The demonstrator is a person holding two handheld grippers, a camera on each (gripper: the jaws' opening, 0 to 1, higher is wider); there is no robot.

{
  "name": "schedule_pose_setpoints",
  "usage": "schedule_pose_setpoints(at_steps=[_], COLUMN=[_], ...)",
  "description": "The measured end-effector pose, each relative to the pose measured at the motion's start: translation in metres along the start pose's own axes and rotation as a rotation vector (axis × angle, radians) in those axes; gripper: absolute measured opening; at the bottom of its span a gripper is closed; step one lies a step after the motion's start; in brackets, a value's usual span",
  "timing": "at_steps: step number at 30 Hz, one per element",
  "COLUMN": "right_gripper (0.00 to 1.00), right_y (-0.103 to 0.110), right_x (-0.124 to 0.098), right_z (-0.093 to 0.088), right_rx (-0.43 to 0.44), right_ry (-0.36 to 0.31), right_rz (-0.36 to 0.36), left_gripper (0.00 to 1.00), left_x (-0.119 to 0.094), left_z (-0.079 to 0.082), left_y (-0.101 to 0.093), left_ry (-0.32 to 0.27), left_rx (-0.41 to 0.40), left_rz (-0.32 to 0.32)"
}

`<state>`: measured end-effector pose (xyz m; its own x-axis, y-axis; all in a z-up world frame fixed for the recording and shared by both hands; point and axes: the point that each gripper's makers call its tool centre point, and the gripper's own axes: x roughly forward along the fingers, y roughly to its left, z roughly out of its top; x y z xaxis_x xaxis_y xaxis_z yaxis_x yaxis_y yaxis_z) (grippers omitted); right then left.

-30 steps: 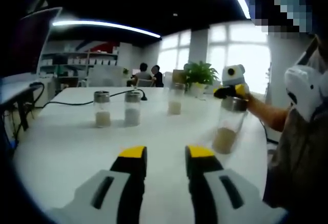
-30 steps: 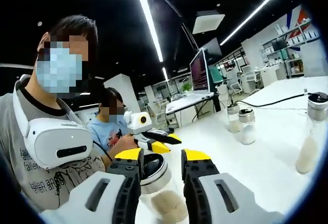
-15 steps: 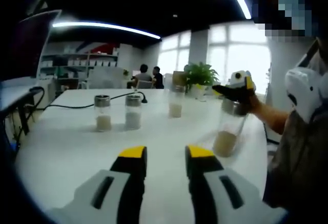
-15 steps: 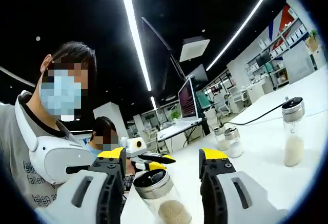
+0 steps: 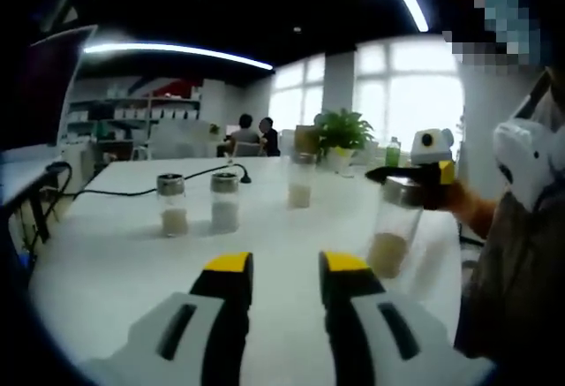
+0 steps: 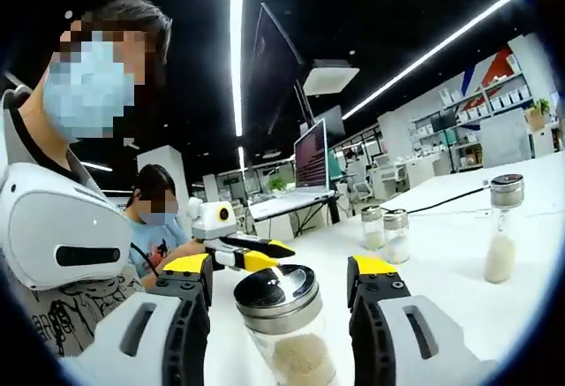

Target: Rotate the seasoning bottle until the label or dispensing opening points toward the visible target arrow and the bottle remains upright within the marked orientation range

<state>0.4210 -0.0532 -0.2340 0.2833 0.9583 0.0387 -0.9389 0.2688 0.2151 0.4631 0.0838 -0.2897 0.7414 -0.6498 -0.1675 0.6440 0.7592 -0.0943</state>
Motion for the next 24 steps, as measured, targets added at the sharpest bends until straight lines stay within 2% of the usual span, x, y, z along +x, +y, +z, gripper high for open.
schedule_pose_setpoints(at_steps=[3,5,8,15,24], right_gripper=[0.59,0.52,0.46,0.42,0.41], right_y=[-0.002,-0.003,-0.004,-0.002,0.001], right_x=[0.002,0.002,0.002,0.003,0.003], right_z=[-0.001,-0.002,-0.005,-0.008,-0.011], right_rx=[-0.003,0.003,-0.014,-0.015,-0.014], right_ry=[0.011,0.016,0.035,0.046,0.103], right_rz=[0.009,0.021,0.02,0.047,0.124], left_gripper=[0.31,0.31,0.31,0.31,0.31], left_x=[0.002,0.002,0.002,0.001,0.003], left_z=[-0.002,-0.002,-0.002,-0.005,-0.009], left_y=[-0.001,-0.002,0.0,0.002,0.002], left_ry=[0.005,0.001,0.0,0.003,0.009], left_rx=[-0.001,-0.004,-0.005,-0.011,-0.01], left_rz=[-0.007,-0.011,-0.007,-0.006,-0.008])
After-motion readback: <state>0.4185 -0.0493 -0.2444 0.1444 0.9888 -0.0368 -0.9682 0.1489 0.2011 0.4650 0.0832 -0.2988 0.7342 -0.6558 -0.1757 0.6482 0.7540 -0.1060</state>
